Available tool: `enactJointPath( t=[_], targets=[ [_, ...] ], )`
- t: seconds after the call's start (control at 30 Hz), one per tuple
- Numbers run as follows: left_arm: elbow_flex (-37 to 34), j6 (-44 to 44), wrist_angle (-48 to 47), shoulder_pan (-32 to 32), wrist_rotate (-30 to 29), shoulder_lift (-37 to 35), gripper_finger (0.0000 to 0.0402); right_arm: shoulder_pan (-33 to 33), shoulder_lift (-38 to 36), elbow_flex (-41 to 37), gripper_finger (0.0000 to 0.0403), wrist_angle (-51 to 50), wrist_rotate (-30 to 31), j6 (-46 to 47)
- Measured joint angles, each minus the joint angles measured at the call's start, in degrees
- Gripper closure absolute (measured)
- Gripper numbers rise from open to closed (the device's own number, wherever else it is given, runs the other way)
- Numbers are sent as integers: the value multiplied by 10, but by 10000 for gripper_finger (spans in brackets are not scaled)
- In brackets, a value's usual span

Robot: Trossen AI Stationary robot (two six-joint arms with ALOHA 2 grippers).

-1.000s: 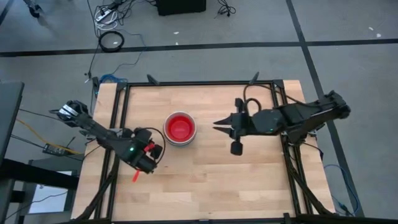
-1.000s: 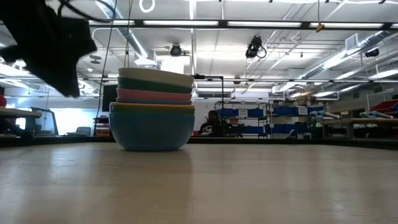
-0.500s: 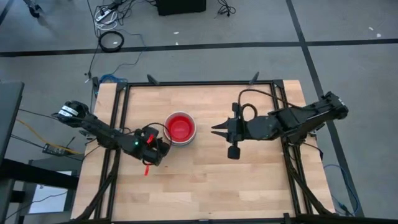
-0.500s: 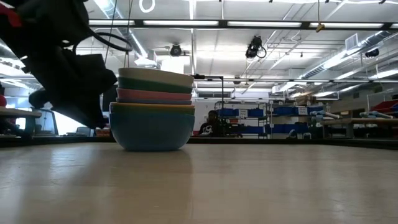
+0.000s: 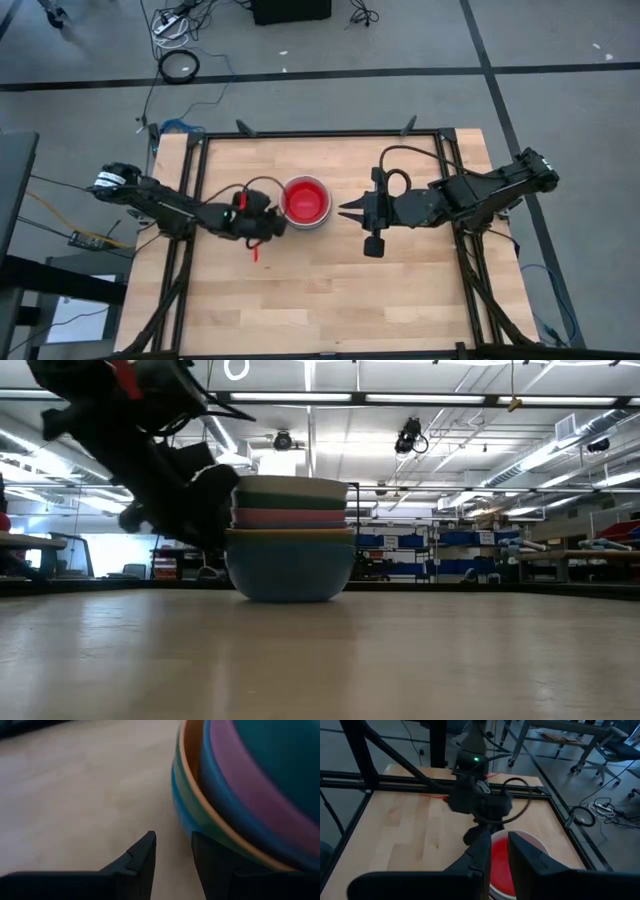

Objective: Nest bowls inside each other
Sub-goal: Move the stack of bowls to the top center of the table

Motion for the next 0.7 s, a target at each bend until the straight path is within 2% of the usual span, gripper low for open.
enactJointPath(
  t=[0.23,0.47,0.7],
  targets=[
    [0,110,135,70,76,13,265,0,0,0,352,0,0,5],
    [0,164,220,90,112,24,265,0,0,0,352,-2,0,6],
    [24,252,275,72,174,-51,265,0,0,0,352,-56,2,-17]
  ],
)
